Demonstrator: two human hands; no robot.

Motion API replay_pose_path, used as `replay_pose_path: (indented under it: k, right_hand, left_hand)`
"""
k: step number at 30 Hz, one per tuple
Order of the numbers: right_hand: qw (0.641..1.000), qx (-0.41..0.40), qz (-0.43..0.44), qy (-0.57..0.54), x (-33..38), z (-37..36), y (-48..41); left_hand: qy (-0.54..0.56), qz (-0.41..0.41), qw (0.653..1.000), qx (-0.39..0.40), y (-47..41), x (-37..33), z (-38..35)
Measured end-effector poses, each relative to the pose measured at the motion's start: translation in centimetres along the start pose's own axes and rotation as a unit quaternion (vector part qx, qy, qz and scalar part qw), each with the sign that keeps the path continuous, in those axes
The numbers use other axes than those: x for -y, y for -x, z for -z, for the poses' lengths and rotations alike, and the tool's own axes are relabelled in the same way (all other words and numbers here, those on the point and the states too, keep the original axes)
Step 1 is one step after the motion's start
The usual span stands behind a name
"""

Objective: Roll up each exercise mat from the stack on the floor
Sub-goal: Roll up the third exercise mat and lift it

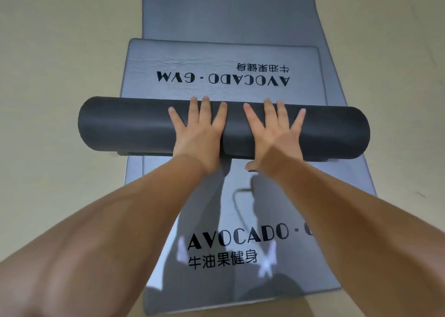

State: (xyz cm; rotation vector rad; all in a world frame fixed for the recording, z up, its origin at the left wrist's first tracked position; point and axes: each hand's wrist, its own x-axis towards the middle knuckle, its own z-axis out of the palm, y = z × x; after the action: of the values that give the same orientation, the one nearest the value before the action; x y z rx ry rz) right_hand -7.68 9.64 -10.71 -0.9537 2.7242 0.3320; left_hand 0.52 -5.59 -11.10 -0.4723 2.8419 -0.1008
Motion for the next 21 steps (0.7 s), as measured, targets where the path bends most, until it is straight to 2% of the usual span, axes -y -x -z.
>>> replay_pose_path:
  k: [7, 10, 16, 21]
  right_hand:
    - [0.998, 0.05, 0.025, -0.02, -1.5, 3.0, -4.6]
    - [0.998, 0.047, 0.041, -0.019, -1.7, 3.1, -4.5]
    - [0.998, 0.03, 0.043, -0.032, -1.2, 1.8, -0.7]
    - [0.996, 0.07, 0.045, -0.024, -0.7, 0.8, 5.2]
  left_hand:
    - [0.028, -0.008, 0.999, 0.036, -4.7, 1.1, 2.1]
    - [0.025, -0.017, 0.999, 0.033, -4.5, 1.2, 2.2]
    - [0.015, -0.033, 0.999, -0.002, -0.7, 0.5, 0.8]
    - [0.01, -0.021, 0.999, 0.044, 5.8, -1.6, 0.5]
